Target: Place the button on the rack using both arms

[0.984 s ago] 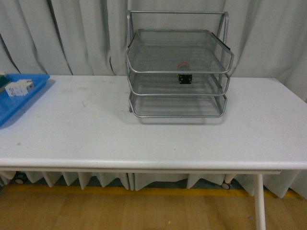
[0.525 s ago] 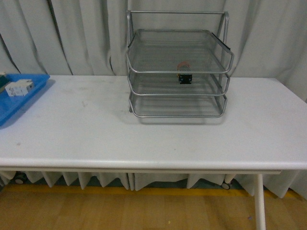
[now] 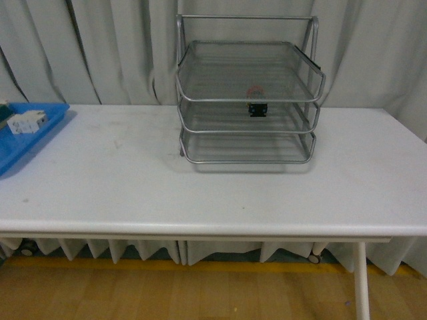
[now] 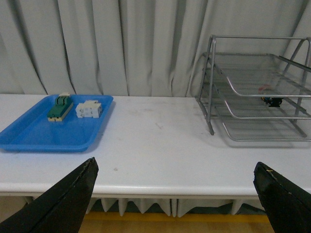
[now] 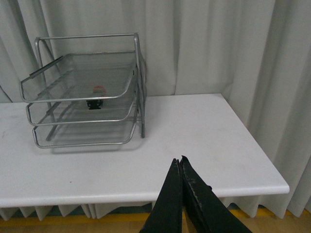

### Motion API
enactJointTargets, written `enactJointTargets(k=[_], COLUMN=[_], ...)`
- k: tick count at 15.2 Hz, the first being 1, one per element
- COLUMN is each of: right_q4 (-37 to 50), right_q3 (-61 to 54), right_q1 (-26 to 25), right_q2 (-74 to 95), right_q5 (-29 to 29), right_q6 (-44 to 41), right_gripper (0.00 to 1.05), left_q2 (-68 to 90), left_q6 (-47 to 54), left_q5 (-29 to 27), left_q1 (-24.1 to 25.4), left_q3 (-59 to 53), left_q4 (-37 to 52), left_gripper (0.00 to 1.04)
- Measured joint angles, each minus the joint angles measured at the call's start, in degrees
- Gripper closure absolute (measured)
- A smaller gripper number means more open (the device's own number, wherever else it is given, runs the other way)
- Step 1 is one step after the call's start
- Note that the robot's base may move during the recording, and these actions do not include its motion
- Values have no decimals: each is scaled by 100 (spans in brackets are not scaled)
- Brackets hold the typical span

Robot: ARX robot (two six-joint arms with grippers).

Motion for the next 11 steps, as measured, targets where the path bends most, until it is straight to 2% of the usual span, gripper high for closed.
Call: enactJointTargets(k=[4,11], right_q4=[-269,-1342], right_q3=[-240,-240], right_q1=[0,0], right_q2=[-564,-1683], right_q5=[2,2], right_q6=[-2,-2], right_gripper=[103,103], left_q2=[0,0], left_q6=[0,0], left_q5=[2,0], left_q1=[0,0], left_q3=[0,0], left_q4=[0,0], left_gripper=[7,7])
